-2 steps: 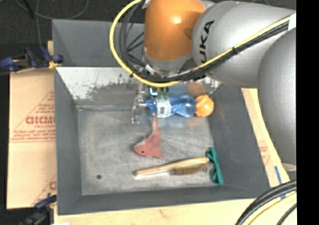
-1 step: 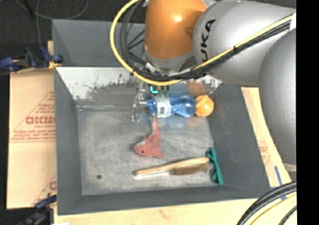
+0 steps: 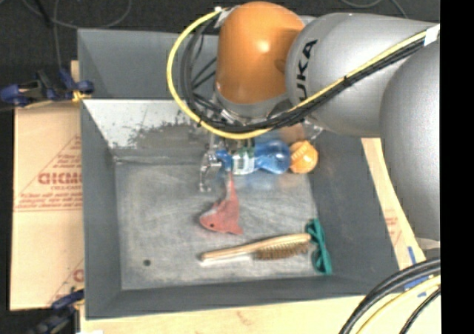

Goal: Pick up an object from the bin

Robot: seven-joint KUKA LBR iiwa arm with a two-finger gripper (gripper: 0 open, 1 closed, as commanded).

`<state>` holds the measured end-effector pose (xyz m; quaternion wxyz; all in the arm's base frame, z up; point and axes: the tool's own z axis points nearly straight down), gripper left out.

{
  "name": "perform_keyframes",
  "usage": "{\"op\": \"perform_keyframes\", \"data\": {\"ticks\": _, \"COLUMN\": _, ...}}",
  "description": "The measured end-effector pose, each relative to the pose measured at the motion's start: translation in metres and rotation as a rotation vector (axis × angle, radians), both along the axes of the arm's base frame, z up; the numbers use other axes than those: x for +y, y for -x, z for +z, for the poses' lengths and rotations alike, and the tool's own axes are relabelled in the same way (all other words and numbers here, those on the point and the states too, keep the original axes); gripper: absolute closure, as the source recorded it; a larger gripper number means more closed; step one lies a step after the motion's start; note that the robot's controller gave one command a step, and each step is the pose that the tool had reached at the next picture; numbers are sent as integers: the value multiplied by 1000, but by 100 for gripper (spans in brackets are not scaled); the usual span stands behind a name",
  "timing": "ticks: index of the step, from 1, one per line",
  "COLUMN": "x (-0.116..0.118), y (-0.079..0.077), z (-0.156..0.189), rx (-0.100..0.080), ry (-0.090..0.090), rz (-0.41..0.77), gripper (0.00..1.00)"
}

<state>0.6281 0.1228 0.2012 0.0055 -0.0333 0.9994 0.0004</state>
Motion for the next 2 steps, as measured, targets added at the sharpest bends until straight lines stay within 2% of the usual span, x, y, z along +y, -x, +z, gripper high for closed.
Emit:
{"op": "perform_keyframes", "data": {"ticks": 1, "x": 1, "y": 44, "z": -21, "rx": 8, "ry": 3, "rz": 45, "gripper": 0}}
{"op": "perform_keyframes", "data": {"ticks": 2, "x": -12, "y": 50, "z": -38, "rx": 11, "ry": 2, "rz": 162, "gripper": 0}}
